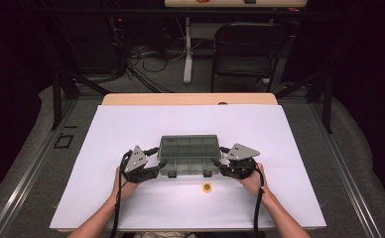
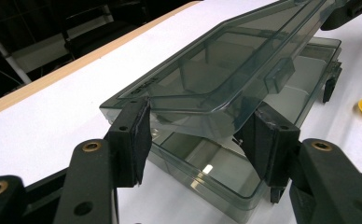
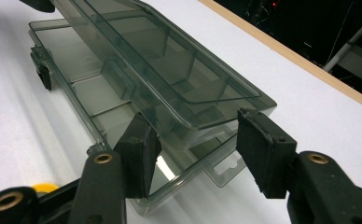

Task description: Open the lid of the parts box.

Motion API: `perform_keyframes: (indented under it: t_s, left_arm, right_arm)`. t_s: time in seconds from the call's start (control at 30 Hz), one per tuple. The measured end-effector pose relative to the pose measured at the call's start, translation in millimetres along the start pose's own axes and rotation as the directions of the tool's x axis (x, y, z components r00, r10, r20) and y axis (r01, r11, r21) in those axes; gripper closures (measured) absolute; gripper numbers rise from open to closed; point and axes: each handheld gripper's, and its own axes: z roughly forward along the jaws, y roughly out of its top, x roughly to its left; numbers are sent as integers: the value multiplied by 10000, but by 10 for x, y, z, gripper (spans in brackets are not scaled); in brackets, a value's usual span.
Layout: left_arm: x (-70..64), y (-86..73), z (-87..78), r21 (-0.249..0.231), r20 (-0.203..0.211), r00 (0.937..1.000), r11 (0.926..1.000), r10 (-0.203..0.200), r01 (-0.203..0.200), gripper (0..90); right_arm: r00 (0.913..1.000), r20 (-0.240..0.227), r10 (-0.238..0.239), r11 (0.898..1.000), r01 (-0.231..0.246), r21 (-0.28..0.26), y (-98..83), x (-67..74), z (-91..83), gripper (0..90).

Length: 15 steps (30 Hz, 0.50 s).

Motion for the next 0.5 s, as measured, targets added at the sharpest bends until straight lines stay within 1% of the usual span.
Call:
perform_keyframes:
  t_s: [0.13, 0.27, 0.43, 0.5]
  left_arm:
    - [0, 2, -1, 2, -28, 10000, 10000, -14, 14, 457]
    - [4, 4, -6, -20, -66, 10000, 10000, -10, 10, 472]
    - [26, 28, -3, -6, 2, 10000, 10000, -79, 79, 471]
    - [31, 41, -6, -21, 9, 10000, 10000, -50, 50, 472]
  right_arm:
    - [10000, 16, 6, 10000, -6, -17, 3, -14, -3, 493]
    - [9999, -52, 134, 9999, -134, -21, -3, -32, -9, 505]
    - [9999, -30, 128, 9999, -128, 2, 25, -51, -10, 516]
    - [9999, -5, 144, 9999, -144, -27, 43, -55, -13, 518]
